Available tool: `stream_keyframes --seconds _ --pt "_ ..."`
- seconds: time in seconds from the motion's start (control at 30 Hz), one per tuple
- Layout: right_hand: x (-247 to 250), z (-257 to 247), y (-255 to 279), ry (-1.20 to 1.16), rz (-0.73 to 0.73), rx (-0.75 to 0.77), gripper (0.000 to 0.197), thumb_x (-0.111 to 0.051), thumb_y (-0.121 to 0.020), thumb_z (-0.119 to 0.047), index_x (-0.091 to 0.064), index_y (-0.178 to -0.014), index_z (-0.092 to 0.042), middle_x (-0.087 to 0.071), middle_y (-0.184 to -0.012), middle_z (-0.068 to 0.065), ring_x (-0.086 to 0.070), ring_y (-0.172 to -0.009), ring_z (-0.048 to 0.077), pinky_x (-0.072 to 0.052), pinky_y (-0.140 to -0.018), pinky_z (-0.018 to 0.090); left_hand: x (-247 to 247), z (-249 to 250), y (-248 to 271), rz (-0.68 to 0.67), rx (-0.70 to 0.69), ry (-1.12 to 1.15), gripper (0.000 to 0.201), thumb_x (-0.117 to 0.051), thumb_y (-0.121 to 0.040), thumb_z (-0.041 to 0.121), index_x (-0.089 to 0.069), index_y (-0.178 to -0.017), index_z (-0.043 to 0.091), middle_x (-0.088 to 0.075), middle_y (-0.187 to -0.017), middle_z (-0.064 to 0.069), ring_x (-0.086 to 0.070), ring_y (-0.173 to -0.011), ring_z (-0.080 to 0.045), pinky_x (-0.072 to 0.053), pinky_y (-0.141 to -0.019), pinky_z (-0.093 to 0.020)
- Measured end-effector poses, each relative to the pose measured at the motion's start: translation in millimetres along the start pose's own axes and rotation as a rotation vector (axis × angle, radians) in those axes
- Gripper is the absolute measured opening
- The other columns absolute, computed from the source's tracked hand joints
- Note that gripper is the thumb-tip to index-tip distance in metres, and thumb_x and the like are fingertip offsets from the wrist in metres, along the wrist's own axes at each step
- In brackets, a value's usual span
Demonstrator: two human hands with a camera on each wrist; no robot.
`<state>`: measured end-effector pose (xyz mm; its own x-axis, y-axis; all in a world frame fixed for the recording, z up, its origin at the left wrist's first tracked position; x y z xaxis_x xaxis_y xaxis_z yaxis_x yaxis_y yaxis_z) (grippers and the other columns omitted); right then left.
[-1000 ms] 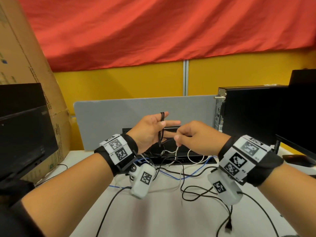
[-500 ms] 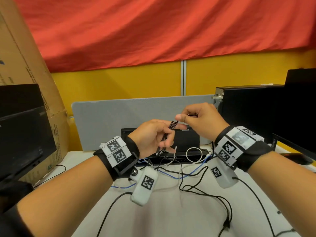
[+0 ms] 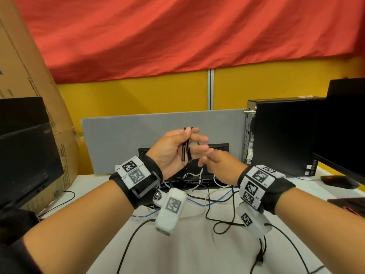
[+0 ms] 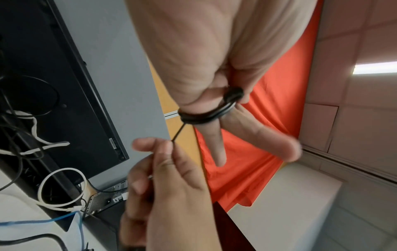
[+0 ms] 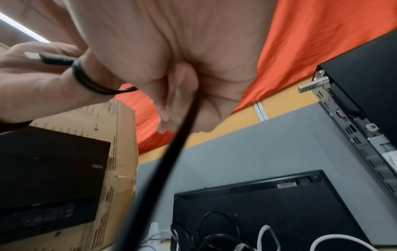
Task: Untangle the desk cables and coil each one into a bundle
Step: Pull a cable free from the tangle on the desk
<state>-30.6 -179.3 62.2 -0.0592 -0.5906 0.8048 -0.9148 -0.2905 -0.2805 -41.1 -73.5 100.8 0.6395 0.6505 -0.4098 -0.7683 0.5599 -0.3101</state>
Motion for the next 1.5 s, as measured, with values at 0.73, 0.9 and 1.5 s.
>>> stream_keyframes --seconds 0.73,0.9,1.5 --pt "65.9 -56.6 9.6 -0.050 0.178 0.174 0.027 -0.056 -0.096 -0.023 -0.068 -0.080 -0.005 -0.053 -0.058 -0.007 -0.043 -0.053 0.003 -0.038 -0.056 0.018 43.7 -12.7 -1.4 0.106 0.111 -0.593 0.049 -0.032 -0.106 0.019 -0.018 -0.152 0.012 -0.070 -0.120 -0.003 -0.070 -0.101 -0.030 -0.047 -0.085 -0.039" --pt "84.6 -45.9 4.4 -0.103 0.354 0.178 0.024 -0.062 -0.092 -0.027 -0.071 -0.079 -0.010 -0.046 -0.051 -0.005 -0.036 -0.043 0.002 -0.033 -0.049 0.017 17.4 -22.2 7.3 -0.080 0.209 -0.517 0.034 -0.028 -0.107 0.020 -0.038 -0.139 0.018 -0.066 -0.126 -0.009 -0.069 -0.102 -0.037 -0.049 -0.099 -0.045" --pt "21.3 -12.1 -11.8 -0.105 0.045 0.072 0.019 -0.048 -0.095 -0.001 -0.060 -0.085 -0.013 -0.060 -0.071 -0.010 -0.061 -0.076 0.012 -0.045 -0.063 0.014 -27.2 2.2 2.8 -0.126 0.018 -0.044 0.046 -0.038 -0.100 0.009 -0.028 -0.143 0.000 -0.049 -0.145 -0.012 -0.066 -0.100 -0.044 -0.048 -0.088 -0.062"
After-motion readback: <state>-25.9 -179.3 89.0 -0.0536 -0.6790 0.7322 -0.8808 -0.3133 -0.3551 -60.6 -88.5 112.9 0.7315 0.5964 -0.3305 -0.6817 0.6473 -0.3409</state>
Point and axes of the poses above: each hand's wrist, its own y-axis away from the middle knuckle, its own x-axis out of the back of the hand, z = x × y, the point moved 8 cm from there along -y, towards the middle knuckle
